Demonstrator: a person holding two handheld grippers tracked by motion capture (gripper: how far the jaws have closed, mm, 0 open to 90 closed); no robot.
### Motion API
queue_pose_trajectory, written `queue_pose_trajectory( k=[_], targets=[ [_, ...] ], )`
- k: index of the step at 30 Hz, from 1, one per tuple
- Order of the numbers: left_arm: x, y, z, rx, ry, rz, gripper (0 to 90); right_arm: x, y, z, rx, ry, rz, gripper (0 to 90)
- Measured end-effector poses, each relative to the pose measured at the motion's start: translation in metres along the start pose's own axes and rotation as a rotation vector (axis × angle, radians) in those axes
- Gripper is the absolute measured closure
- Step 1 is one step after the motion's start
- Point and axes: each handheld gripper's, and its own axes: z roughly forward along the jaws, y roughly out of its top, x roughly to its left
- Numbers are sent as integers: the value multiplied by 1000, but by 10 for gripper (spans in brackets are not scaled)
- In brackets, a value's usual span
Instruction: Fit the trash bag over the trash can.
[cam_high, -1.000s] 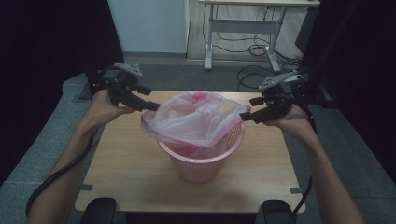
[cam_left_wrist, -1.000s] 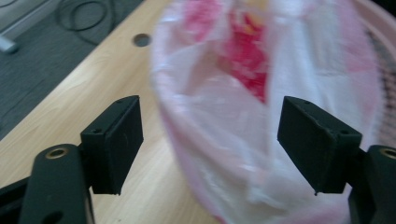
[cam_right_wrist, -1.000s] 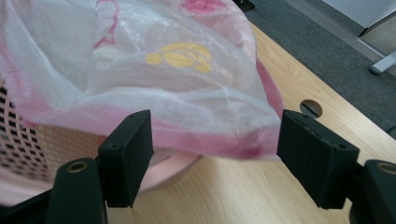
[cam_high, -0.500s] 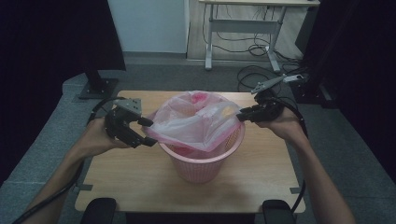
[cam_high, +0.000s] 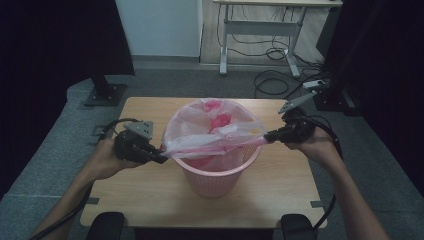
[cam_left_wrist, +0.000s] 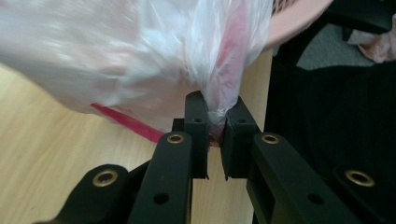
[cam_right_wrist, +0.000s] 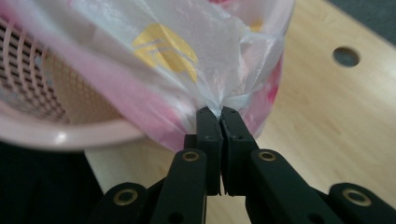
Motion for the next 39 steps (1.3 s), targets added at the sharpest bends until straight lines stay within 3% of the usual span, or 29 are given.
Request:
queue_pose_trajectory(
  k=[4, 11, 14, 17, 18, 20, 23, 25, 27, 30, 36, 39],
  targets=[
    [0, 5, 17, 15, -13, 18, 837, 1, -5, 7, 24, 29, 4, 878],
    [4, 8, 27, 5, 22, 34, 871, 8, -13, 13, 16, 79, 9, 881],
    [9, 3, 24, 7, 102, 20, 877, 14, -16, 13, 11, 119, 0, 882],
    [21, -4, 20, -7, 123, -12, 878, 24, -18, 16, -1, 159, -13, 881],
    [24, -6, 18, -18, 112, -24, 877, 27, -18, 17, -3, 164, -19, 882],
    [26, -8, 14, -35, 88, -23, 874, 31, -19, 20, -4, 160, -27, 884],
    [22, -8, 3, -91, 31, 6, 858, 35, -23, 30, 46, 105, -45, 887],
    [17, -7, 1, -97, 7, 34, 850, 37, -26, 39, 62, 96, -45, 888],
    [12, -6, 2, -85, 2, 49, 852, 37, -27, 43, 46, 97, -43, 888],
    [12, -9, 4, -89, 6, 36, 870, 40, -28, 42, 25, 68, -60, 884],
    [15, -15, 32, -15, 8, 28, 886, 56, -29, 28, -61, 52, -107, 865],
    [14, -20, 35, -38, 2, 22, 885, 60, -31, 28, -72, 47, -109, 873]
  ],
)
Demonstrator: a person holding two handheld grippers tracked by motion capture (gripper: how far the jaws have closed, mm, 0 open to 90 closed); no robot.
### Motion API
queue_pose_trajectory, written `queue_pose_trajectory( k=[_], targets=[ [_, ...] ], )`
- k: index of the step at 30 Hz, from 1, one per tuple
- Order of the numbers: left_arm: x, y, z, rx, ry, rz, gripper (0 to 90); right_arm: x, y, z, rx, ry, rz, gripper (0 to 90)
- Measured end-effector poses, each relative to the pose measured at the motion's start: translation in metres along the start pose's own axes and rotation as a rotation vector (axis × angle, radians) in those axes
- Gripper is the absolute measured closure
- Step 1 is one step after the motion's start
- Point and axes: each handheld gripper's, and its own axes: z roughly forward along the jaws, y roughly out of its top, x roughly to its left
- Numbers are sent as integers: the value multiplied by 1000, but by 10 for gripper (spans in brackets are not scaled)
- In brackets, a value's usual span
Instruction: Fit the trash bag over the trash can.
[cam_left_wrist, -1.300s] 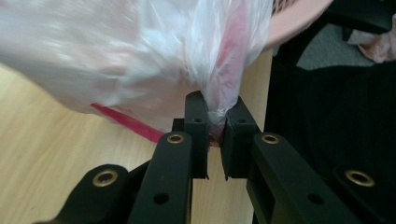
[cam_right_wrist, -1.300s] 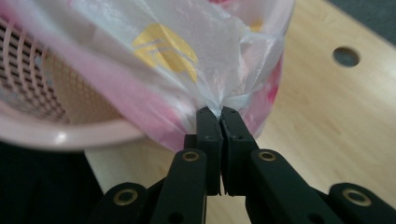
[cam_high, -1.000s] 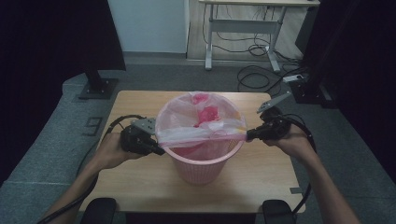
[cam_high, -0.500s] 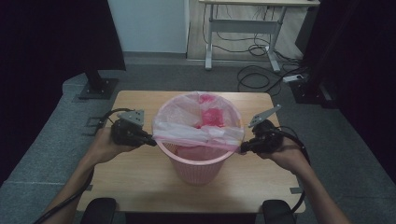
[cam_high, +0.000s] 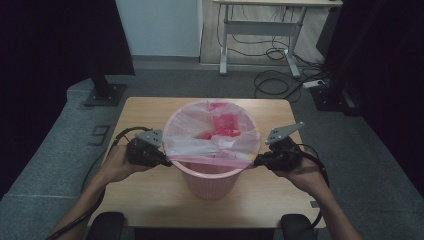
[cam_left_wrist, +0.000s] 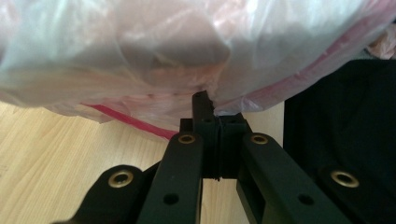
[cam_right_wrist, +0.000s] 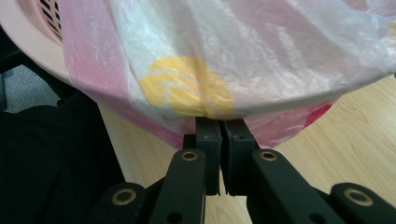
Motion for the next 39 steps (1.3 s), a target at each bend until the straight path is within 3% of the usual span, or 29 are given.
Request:
queue_pose_trajectory(
  k=[2, 4, 6, 8, 10, 11, 13, 17, 18, 19, 21, 22, 24, 27, 29, 32, 34, 36, 39],
  targets=[
    [-2, -2, -3, -15, -2, 2, 882, 0, -3, 3, 3, -3, 11, 885],
    [-4, -3, -7, -48, -20, 7, 875, 1, -6, 9, 47, -47, 8, 893],
    [-6, -3, -12, -82, -43, 16, 860, 0, -12, 18, 64, -36, 22, 894],
    [-8, -3, -10, -68, -49, 24, 856, 0, -17, 28, 103, -53, 21, 896],
    [-8, -3, -7, -42, -42, 26, 866, 2, -24, 43, 176, -79, -10, 896],
    [-7, -7, 2, -15, -31, 8, 869, 3, -28, 47, 158, -62, 0, 896],
    [-5, -10, 6, -31, -47, -9, 868, 4, -31, 45, 112, -25, 16, 891],
    [-5, -11, 2, -43, -48, -11, 848, 4, -31, 29, 57, -30, 26, 793],
    [-6, -11, -3, -48, -58, -20, 746, 3, -31, 14, 22, -41, 24, 710],
    [-8, -11, -6, -53, -53, -16, 715, 3, -30, 9, 10, -38, 22, 661],
    [-12, -10, -13, -55, -53, -18, 637, 5, -28, -2, -21, -38, 6, 570],
    [-12, -10, -13, -55, -53, -18, 606, 5, -28, -2, -21, -38, 6, 570],
    [-20, -8, -25, -57, -48, -7, 569, 12, -22, -11, -46, -24, -37, 472],
    [-26, -7, -34, -76, -23, -3, 522, 23, -14, -12, -82, 1, -71, 413],
    [-28, -6, -37, -96, -30, -12, 507, 30, -10, -8, -92, 5, -81, 393],
    [-30, -3, -32, -92, -22, -18, 500, 36, -5, 0, -89, -50, -86, 449],
    [-31, 0, -27, -74, -4, -22, 507, 37, -4, 4, -84, -90, -88, 582],
    [-32, 1, -25, -70, 2, -24, 552, 38, -4, 5, -93, -102, -80, 738],
    [-32, 3, -23, -50, 39, -24, 685, 41, -5, 2, -104, -110, -92, 865]
  ],
)
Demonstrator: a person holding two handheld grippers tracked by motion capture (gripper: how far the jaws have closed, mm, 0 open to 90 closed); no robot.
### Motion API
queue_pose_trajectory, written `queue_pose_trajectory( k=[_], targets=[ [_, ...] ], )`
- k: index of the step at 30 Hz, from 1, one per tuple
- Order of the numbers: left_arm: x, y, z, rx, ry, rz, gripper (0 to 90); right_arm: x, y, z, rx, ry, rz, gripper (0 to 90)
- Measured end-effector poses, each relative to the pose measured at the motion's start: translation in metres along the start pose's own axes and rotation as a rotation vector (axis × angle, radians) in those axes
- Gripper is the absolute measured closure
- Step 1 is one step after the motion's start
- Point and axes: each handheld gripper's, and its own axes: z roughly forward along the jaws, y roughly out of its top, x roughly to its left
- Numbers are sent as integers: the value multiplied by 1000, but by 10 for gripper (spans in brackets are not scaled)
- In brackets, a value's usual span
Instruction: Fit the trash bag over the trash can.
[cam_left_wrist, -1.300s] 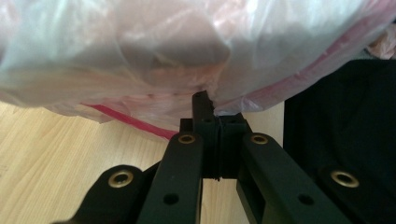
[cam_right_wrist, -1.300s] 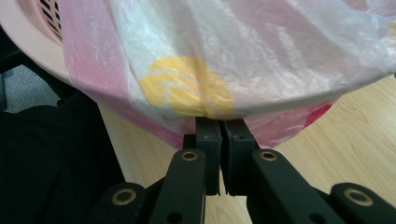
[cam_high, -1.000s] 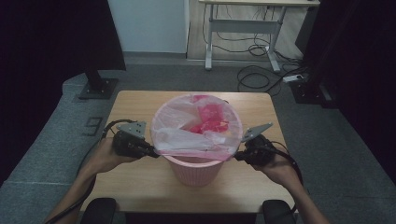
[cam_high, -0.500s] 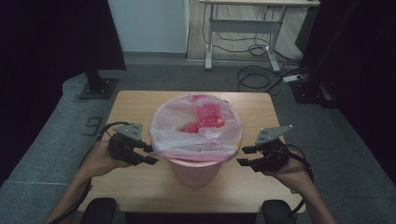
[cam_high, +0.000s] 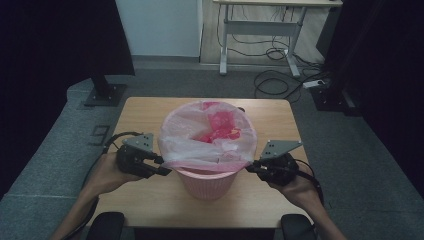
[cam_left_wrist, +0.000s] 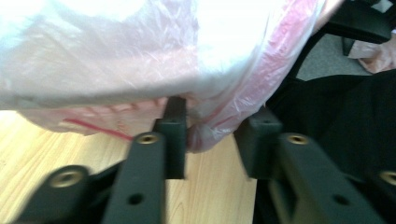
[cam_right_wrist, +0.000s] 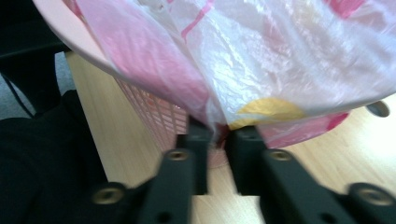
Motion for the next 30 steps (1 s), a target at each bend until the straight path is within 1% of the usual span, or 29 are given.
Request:
queue_pose_trajectory(
  k=[1, 2, 4, 5, 6, 7, 8, 9, 10, 11, 12, 13, 14, 16, 17, 18, 19, 20, 21, 22, 23, 24, 25, 26, 27, 29, 30],
  targets=[
    [0, 0, 0, 0, 0, 0, 724, 1, -1, 0, 8, 20, -2, 873],
    [0, 0, 1, -3, 17, 5, 760, 1, -2, 0, 19, 41, -2, 877],
    [-1, 0, 3, -18, 12, 9, 808, 2, -5, 3, 43, 54, -5, 882],
    [-2, 0, 4, -16, 22, 17, 826, 3, -6, 4, 47, 63, -1, 886],
    [-3, 0, 5, -7, 38, 24, 845, 3, -7, 6, 54, 74, 0, 887],
    [-4, 1, 6, -1, 45, 30, 863, 4, -7, 8, 60, 77, -6, 887],
    [-5, 1, 8, 18, 55, 36, 873, 5, -7, 9, 61, 77, -9, 886],
    [-5, 1, 8, 18, 55, 36, 878, 7, -5, 9, 59, 77, -15, 884],
    [-5, 0, 13, 55, 72, 44, 881, 9, -4, 9, 54, 78, -20, 884],
    [-5, 0, 13, 55, 72, 44, 882, 11, -2, 7, 49, 87, -24, 883],
    [-2, -3, 19, 71, 79, 38, 883, 13, 0, 6, 42, 98, -30, 883],
    [-2, -3, 19, 71, 79, 38, 883, 15, 1, 6, 39, 110, -30, 883],
    [-1, -4, 21, 67, 76, 32, 884, 17, 2, 6, 39, 115, -37, 883],
    [1, -8, 22, 37, 62, 22, 881, 16, 1, 6, 47, 120, -32, 885],
    [1, -8, 22, 37, 62, 22, 878, 16, 1, 6, 47, 120, -32, 885],
    [0, -7, 17, 11, 28, 31, 870, 14, 0, 7, 56, 125, -20, 890],
    [-1, -6, 12, -7, 5, 34, 856, 14, -1, 9, 78, 111, -23, 891],
    [-2, -4, 8, -20, -11, 44, 840, 14, -3, 12, 99, 101, -22, 892],
    [-3, -2, 5, -28, -23, 56, 828, 13, -5, 17, 117, 101, -16, 892],
    [-5, 0, 4, -29, -26, 65, 823, 12, -8, 21, 132, 100, -10, 892],
    [-6, 0, 5, -21, -21, 70, 825, 12, -10, 25, 138, 99, -3, 892],
    [-7, 1, 7, -15, -16, 70, 837, 11, -12, 27, 133, 105, 3, 892],
    [-7, 1, 7, -15, -16, 70, 854, 11, -12, 27, 133, 105, 3, 892],
    [-6, -1, 11, -17, -21, 63, 870, 10, -12, 28, 124, 105, 9, 889],
    [-6, -2, 15, -3, -14, 62, 881, 11, -12, 27, 118, 102, 9, 887],
    [-6, -7, 27, 43, -3, 56, 885, 14, -11, 23, 94, 103, 3, 883],
    [-4, -9, 33, 58, -4, 51, 885, 15, -9, 20, 79, 120, 7, 882]
  ],
)
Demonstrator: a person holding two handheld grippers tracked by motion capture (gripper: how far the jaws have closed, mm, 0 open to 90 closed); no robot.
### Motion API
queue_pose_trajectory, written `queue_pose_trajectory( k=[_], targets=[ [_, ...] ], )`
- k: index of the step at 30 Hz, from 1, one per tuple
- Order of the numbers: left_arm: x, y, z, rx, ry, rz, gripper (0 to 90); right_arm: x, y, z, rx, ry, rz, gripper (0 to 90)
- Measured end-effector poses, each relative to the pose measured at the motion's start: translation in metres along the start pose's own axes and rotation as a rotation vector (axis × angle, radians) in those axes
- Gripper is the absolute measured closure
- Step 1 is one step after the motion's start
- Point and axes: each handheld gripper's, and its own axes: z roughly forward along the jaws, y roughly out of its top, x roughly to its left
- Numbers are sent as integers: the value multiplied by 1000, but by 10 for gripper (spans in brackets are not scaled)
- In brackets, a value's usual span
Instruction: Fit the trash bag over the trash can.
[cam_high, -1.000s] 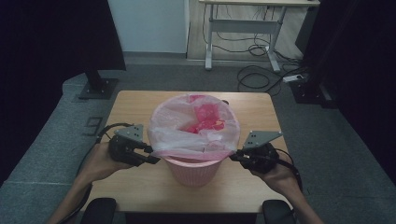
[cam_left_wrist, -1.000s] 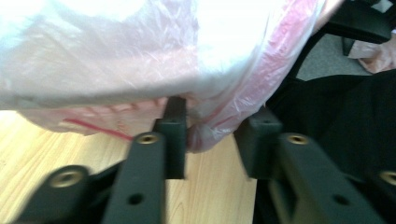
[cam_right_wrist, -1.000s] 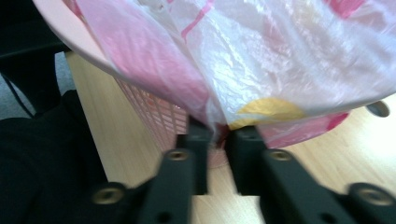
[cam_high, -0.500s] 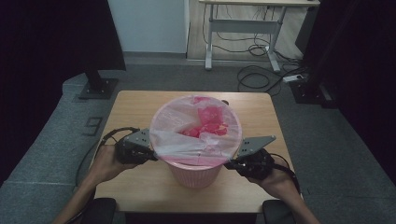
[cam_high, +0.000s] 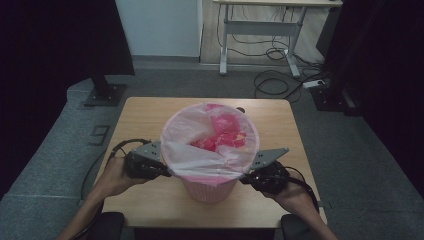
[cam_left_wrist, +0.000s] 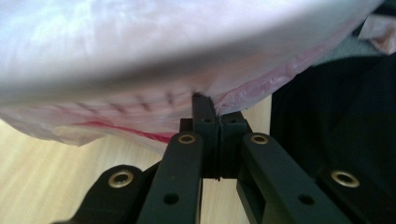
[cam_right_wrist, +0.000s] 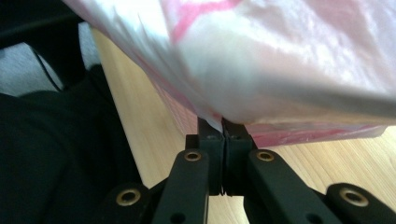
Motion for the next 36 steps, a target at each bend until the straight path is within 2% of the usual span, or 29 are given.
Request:
queue_pose_trajectory(
  k=[1, 2, 4, 6, 8, 9, 10, 13, 14, 15, 16, 17, 19, 22, 24, 27, 29, 31, 32, 36],
  targets=[
    [0, 0, 0, 0, 0, 0, 886, 0, 0, 0, 0, 0, 0, 882],
    [3, -4, 11, 22, 1, -8, 886, 1, 1, -3, -15, 4, -3, 882],
    [6, -8, 19, 37, 1, -15, 886, -1, -1, -2, -7, 5, 4, 887],
    [9, -10, 22, 10, -15, -24, 884, -5, -4, 0, -6, 7, 20, 887],
    [10, -10, 22, 10, -10, -22, 883, -9, -9, 5, 14, -27, 27, 888],
    [10, -10, 22, 10, -10, -22, 882, -9, -9, 5, 14, -27, 27, 888],
    [13, -11, 22, -3, -6, -29, 882, -19, -17, 11, 26, -51, 59, 888],
    [17, -11, 23, -16, -6, -33, 882, -37, -33, 17, -3, -59, 129, 887],
    [19, -11, 23, -19, -4, -34, 882, -43, -37, 19, -18, -59, 151, 887],
    [19, -11, 23, -19, -4, -34, 881, -43, -37, 19, -18, -59, 151, 887],
    [22, -10, 24, -22, -4, -31, 881, -53, -43, 22, -48, -39, 199, 886],
    [24, -10, 25, -27, -5, -26, 880, -57, -44, 24, -64, -27, 214, 886],
    [26, -11, 25, -34, -3, -26, 880, -59, -45, 27, -73, -20, 224, 885],
    [31, -14, 26, -70, -1, -4, 878, -68, -43, 38, -95, -21, 248, 880],
    [31, -20, 26, -111, 6, 3, 856, -70, -41, 43, -92, -22, 250, 871],
    [36, -33, 28, -138, -5, -48, 837, -70, -39, 45, -87, -18, 245, 864],
    [41, -42, 30, -179, -22, -95, 847, -70, -39, 45, -85, -15, 244, 864],
    [42, -46, 31, -198, -25, -108, 861, -70, -40, 45, -82, -14, 245, 864],
    [44, -49, 35, -216, -23, -127, 868, -70, -40, 46, -80, -16, 243, 864],
    [48, -50, 47, -181, -7, -146, 873, -70, -40, 51, -49, -49, 229, 865]
  ],
)
